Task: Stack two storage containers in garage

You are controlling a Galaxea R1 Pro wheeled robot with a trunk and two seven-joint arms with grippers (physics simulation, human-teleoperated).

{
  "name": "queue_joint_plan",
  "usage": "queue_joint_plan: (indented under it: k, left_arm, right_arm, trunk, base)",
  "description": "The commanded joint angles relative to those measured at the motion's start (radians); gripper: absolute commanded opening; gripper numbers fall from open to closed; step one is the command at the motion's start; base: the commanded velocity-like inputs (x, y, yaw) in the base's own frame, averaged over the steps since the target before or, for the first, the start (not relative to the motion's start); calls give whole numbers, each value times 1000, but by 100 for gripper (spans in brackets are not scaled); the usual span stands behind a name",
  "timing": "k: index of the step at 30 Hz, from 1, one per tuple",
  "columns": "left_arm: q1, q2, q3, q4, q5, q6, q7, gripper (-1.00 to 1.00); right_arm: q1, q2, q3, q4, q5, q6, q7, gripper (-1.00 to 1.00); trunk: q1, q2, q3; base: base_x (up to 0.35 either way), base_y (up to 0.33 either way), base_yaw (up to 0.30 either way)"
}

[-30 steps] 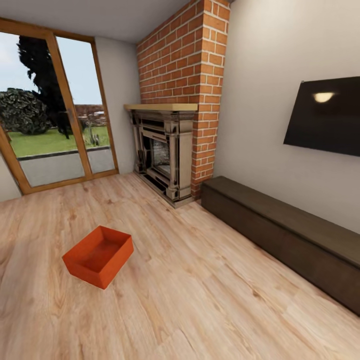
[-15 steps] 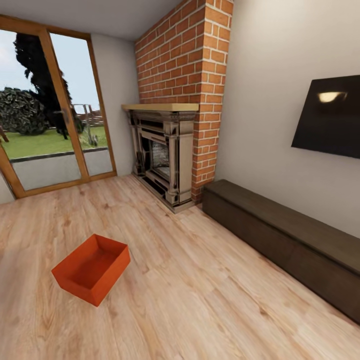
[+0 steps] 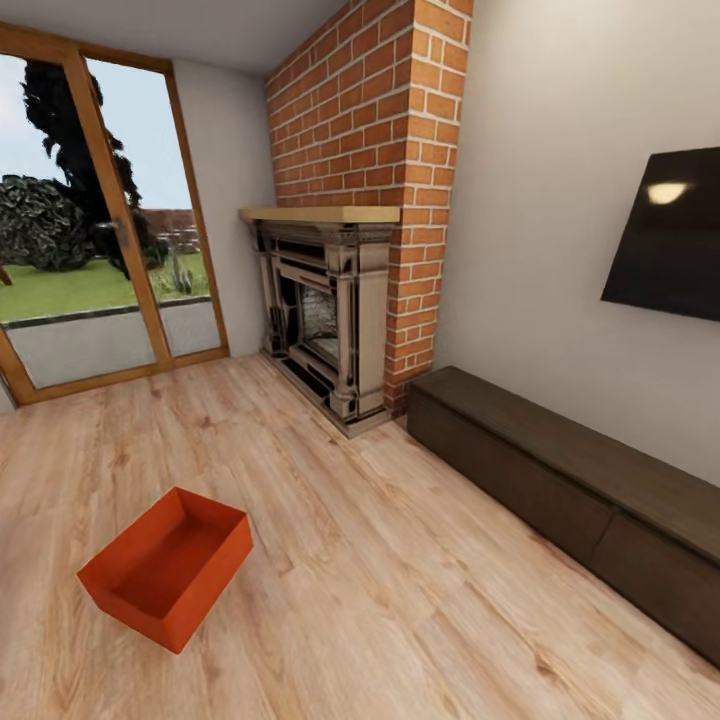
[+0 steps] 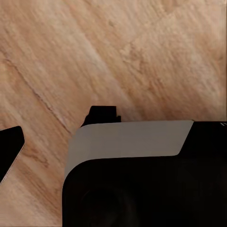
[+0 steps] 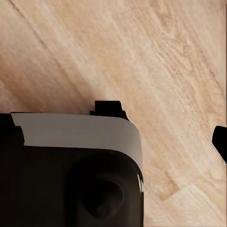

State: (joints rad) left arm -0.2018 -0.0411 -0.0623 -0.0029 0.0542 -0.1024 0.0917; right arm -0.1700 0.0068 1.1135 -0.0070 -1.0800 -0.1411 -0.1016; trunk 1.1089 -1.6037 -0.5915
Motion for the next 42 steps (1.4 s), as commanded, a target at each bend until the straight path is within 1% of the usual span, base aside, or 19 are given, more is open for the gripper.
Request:
queue_joint_plan:
  k: [1,42]
  left_arm:
    - [-1,0,-7,1,6,-3,3,100]
    - [-1,0,-7,1,6,-3,3,100]
  right_arm:
    - [0,0,8,-1,-8,-2,-4,100]
    - [0,0,6,-1,-8,-2,-4,100]
  trunk:
    - [0,0,-1]
    - [0,0,-1]
  base:
    - [323,0,0]
    - [323,0,0]
